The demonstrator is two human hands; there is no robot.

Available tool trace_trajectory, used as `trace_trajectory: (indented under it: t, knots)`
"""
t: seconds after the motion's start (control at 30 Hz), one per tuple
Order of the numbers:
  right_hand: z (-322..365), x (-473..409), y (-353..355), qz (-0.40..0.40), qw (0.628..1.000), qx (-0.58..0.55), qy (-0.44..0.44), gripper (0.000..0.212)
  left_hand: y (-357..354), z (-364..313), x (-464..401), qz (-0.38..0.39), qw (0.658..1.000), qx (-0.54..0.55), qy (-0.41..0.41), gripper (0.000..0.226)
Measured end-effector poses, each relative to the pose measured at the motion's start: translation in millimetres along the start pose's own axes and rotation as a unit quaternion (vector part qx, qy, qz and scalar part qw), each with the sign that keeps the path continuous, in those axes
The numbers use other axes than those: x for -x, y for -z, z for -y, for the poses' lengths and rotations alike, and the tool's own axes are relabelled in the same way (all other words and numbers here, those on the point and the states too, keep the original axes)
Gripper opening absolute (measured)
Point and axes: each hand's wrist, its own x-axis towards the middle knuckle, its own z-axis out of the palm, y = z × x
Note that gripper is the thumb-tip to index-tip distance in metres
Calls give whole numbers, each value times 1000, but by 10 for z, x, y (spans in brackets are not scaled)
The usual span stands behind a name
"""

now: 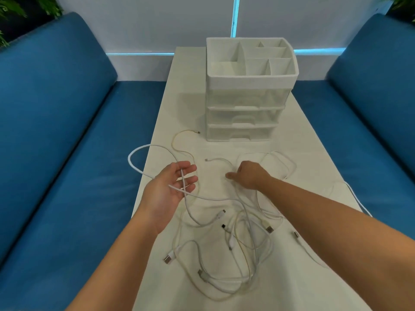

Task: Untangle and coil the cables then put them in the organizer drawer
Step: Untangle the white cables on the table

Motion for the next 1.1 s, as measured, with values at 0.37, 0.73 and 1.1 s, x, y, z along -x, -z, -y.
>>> trace_trajectory:
  t: [0.37, 0.73, 1.1]
  knots:
    - [-4, 62, 379, 14, 968, -248, 11, 21, -54, 22, -110, 14, 999, -39, -5, 33]
    - [552, 916, 1405, 46, 885, -442, 139, 15, -454, -191, 52, 98, 984, -139, -59, 34]
    - [856, 1124, 1332, 89, 794, -596, 85, 19, -1062, 74, 440, 215, 964, -132, -81, 38]
